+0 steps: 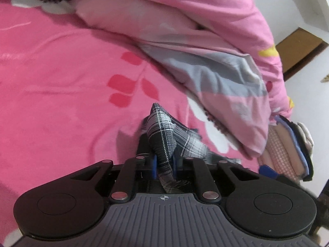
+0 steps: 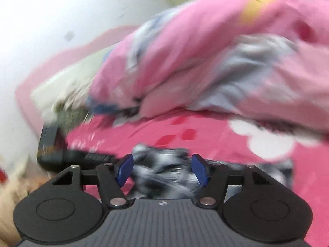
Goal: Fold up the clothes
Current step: 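Lift the gripped plaid edge with both grippers above the bedspread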
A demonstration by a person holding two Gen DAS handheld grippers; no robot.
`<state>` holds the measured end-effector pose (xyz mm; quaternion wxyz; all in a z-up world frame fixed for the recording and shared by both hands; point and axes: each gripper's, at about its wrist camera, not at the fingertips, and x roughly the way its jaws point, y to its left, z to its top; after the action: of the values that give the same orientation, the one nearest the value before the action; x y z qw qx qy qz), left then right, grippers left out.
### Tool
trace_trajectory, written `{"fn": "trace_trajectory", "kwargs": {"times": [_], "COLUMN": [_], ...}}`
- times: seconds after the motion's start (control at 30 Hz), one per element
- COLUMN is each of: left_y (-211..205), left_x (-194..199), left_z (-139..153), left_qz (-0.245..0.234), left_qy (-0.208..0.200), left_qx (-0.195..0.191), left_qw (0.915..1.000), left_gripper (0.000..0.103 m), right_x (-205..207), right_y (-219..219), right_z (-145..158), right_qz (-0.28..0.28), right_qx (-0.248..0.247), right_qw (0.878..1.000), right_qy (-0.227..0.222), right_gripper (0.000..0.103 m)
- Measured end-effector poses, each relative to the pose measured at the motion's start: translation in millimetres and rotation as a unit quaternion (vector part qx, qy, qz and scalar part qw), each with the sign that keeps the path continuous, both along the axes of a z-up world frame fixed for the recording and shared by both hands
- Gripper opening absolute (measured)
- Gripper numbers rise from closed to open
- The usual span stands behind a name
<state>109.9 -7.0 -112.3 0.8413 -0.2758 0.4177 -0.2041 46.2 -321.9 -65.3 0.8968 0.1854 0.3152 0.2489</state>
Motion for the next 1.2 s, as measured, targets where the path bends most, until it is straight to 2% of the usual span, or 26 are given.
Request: {"fn": "trace_trajectory", "kwargs": {"times": [0.1,0.2,0.3,0.4,0.63,0.8,0.97,1.03,1.07,1.1,1.2], "left_y": [2.2,3.1,5.2,6.5,6.3,4.7,4.1,2.8,2.0,0.9,-5.9], "left_x": [1.5,3.2,4.8,5.6,6.1,6.4,6.7,5.9,5.3,4.3,0.3], "left_z": [-5.3,-7.2,-8.7,-9.6,-10.9,-10.9,-11.5,-10.0,-8.5,-6.3,8.4], "left_qz": [0.002,0.001,0.002,0.001,0.002,0.0,0.001,0.003,0.004,0.004,0.001], "left_qy": [0.001,0.001,0.003,0.004,0.003,-0.001,-0.004,-0.007,-0.01,-0.014,-0.035], "left_qx": [-0.005,-0.006,-0.007,-0.009,-0.011,-0.007,-0.005,-0.002,0.0,0.003,0.008], "left_qw": [1.0,1.0,1.0,1.0,0.9999,1.0,1.0,1.0,0.9999,0.9999,0.9993], "left_gripper": [0.012,0.012,0.012,0.012,0.012,0.012,0.012,0.012,0.011,0.01,0.009], "right_x": [9.9,18.7,27.5,40.5,50.8,41.1,38.0,38.3,37.4,35.0,19.9], "right_y": [-26.7,-30.8,-21.5,-8.5,13.4,17.7,19.0,20.8,21.9,22.8,23.7], "right_z": [-19.7,-37.5,-43.9,-44.1,-46.4,-40.2,-41.0,-45.8,-46.9,-46.1,-34.8], "right_qz": [-0.023,-0.009,0.03,0.083,0.186,0.214,0.215,0.213,0.212,0.208,0.19], "right_qx": [0.043,0.064,0.055,0.012,-0.06,-0.074,-0.081,-0.078,-0.076,-0.076,-0.086], "right_qw": [0.997,0.992,0.992,0.992,0.977,0.971,0.971,0.971,0.971,0.971,0.976], "right_qy": [0.063,0.106,0.107,0.092,0.08,0.069,0.069,0.08,0.084,0.085,0.071], "right_gripper": [0.065,0.065,0.066,0.066,0.06,0.049,0.048,0.042,0.026,0.017,0.009]}}
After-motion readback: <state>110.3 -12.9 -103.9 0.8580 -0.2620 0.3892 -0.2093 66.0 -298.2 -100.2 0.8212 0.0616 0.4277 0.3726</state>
